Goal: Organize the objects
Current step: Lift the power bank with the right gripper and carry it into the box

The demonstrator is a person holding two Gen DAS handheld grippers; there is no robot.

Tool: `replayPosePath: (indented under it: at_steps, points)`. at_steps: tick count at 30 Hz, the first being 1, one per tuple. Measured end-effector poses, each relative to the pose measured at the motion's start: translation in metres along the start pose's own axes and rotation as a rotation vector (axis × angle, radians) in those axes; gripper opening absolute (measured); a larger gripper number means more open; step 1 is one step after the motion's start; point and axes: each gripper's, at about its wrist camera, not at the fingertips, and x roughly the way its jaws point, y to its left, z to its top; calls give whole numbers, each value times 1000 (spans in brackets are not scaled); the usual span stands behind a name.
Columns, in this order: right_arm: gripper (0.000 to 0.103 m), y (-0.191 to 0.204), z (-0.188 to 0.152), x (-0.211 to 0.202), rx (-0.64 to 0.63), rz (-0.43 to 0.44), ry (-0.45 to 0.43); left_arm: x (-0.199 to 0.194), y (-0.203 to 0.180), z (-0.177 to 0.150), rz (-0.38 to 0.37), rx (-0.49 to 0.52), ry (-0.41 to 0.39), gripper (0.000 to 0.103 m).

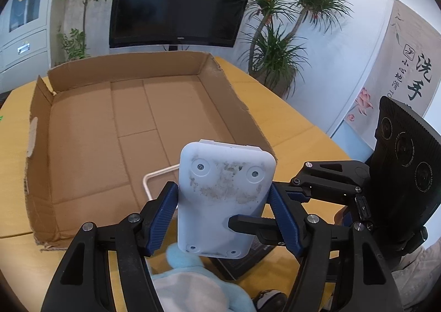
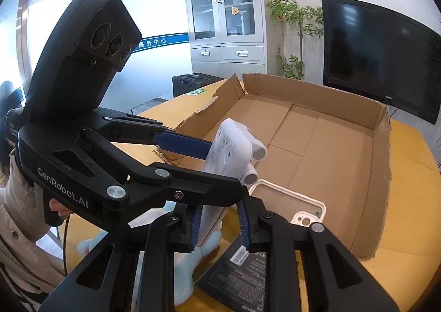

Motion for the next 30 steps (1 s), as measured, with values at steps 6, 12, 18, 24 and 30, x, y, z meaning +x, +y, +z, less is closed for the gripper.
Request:
replayPosePath:
  at_steps: [6, 12, 18, 24, 30]
  points:
    - [21, 2, 12, 15, -17, 6, 12, -4, 18, 4, 12, -18, -11, 67]
    - [21, 4, 19, 29, -27, 16, 26, -4, 33, 5, 24, -38, -16, 67]
    - [21, 2, 25, 43, -34, 28, 37, -2, 46, 8, 39, -58, -18, 67]
    - [21, -1, 34, 56, -43, 46, 35, 0, 57, 13, 63, -67, -25, 67]
    - [21, -3, 40, 69, -54, 47, 45, 3, 72, 16, 66, -86, -27, 67]
